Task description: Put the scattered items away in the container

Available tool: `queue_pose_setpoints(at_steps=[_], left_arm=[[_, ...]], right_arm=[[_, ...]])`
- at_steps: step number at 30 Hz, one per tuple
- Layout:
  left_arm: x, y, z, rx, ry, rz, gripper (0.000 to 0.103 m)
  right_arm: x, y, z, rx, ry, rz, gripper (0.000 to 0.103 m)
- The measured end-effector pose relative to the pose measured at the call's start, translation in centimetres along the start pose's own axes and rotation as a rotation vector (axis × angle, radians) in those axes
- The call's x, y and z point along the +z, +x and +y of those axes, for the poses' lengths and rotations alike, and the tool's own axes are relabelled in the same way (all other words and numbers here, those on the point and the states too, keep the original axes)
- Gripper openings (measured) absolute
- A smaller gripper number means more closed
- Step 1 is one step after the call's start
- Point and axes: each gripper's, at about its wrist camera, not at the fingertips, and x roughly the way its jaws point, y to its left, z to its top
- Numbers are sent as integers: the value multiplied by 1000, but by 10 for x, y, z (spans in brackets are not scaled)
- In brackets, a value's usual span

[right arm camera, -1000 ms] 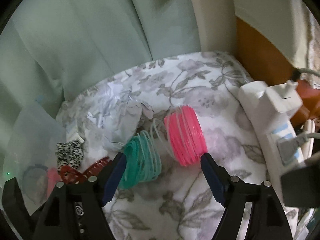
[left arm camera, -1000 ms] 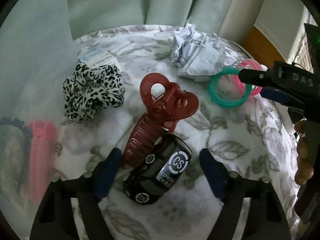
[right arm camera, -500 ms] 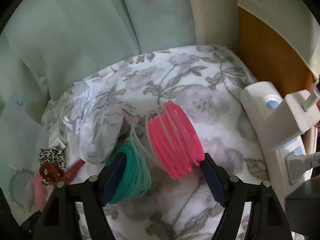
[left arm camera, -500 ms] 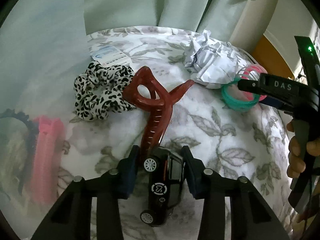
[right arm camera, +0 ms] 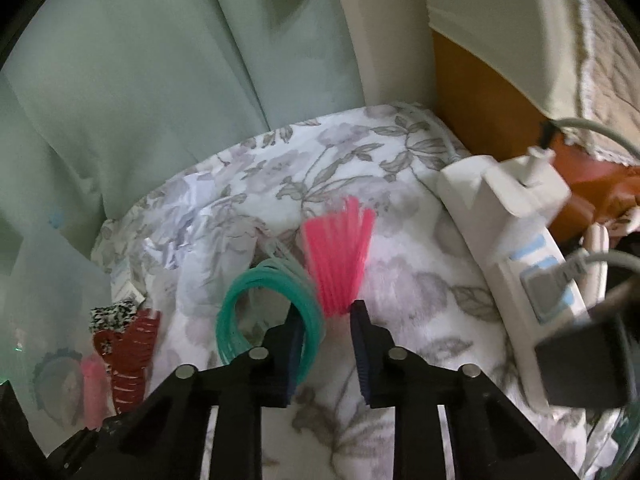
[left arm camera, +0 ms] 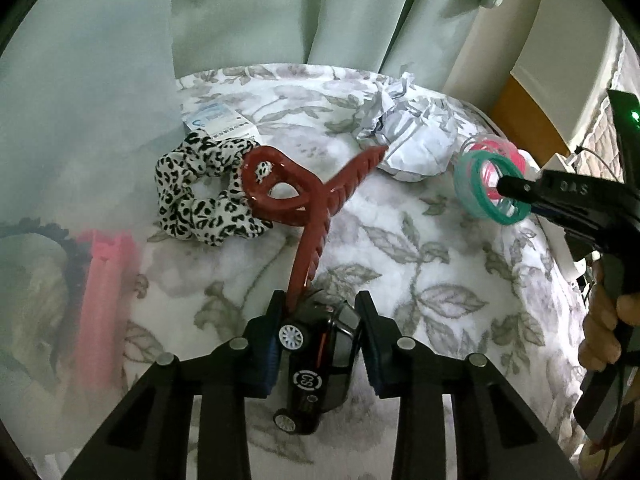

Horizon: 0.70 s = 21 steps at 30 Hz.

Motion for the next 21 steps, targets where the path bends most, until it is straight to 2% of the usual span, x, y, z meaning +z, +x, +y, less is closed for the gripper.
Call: queue_pose_setpoints(at_steps=[4, 6, 14, 21], left_arm=[[-2, -11, 0, -8, -1, -14, 35], [-4, -19, -1, -14, 0, -28, 35], [-11, -39, -2, -27, -12, -53, 35], [-16, -38, 3, -37, -32, -28, 35]], right_arm=[[-11, -18, -1, 16, 26, -11, 17], [-16, -28, -1, 28, 34, -20, 9], [-34, -57, -1, 43, 57, -33, 8], [-38, -80, 0, 64, 58, -63, 8]])
